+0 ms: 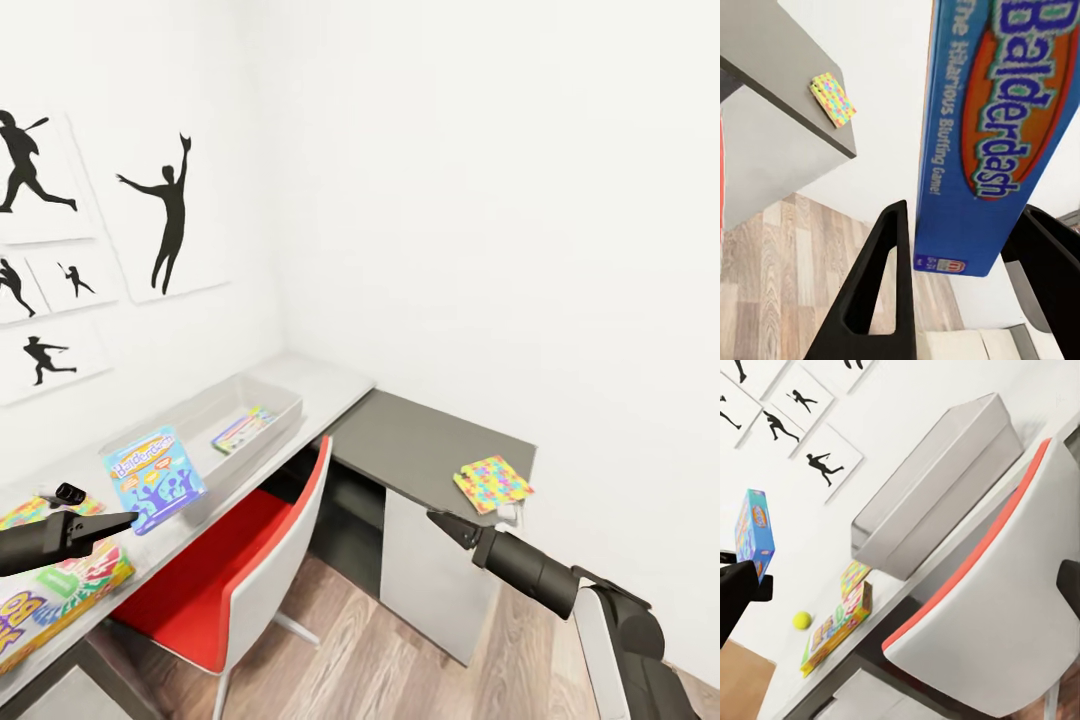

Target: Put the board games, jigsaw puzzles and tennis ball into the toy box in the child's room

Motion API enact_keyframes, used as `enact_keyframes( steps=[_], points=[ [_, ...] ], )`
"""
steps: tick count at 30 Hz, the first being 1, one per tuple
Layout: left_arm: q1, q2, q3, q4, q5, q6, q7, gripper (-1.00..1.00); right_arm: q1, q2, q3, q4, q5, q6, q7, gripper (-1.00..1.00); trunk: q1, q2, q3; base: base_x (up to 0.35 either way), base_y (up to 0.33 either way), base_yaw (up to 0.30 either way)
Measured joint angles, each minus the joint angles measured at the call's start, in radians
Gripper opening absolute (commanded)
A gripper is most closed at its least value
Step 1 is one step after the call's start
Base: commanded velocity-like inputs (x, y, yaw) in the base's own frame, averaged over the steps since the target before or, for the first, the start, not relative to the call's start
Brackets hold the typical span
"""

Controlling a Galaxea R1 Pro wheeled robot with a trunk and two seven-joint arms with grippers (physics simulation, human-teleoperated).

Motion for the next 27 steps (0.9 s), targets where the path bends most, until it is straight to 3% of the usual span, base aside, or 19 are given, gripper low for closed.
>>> enact_keyframes(
  steps=[14, 23, 25, 27],
  points=[
    [0.000, -0.002, 0.000, 0.000, -0.001, 0.000, 0.000, -1.00, 0.000, 0.000, 0.003, 0.000, 0.001, -0.051, -0.008, 1.00, 0.000, 0.000, 0.000, 0.259, -0.114, 0.006],
    [0.000, -0.002, -0.001, 0.000, 0.001, 0.000, 0.000, -1.00, 0.000, 0.009, 0.004, 0.000, 0.001, -0.053, -0.015, 1.00, 0.000, 0.000, 0.000, 0.060, -0.016, 0.000],
    [0.000, -0.003, -0.001, 0.000, 0.001, 0.000, 0.000, -1.00, -0.010, 0.012, 0.009, 0.000, 0.001, -0.045, -0.019, 1.00, 0.000, 0.000, 0.000, 0.006, -0.002, 0.000],
    [0.000, -0.010, -0.001, 0.000, 0.000, 0.000, 0.000, -1.00, -0.066, 0.012, 0.016, 0.001, 0.007, -0.013, -0.039, 1.00, 0.000, 0.000, 0.000, 0.003, -0.001, 0.000]
  ],
)
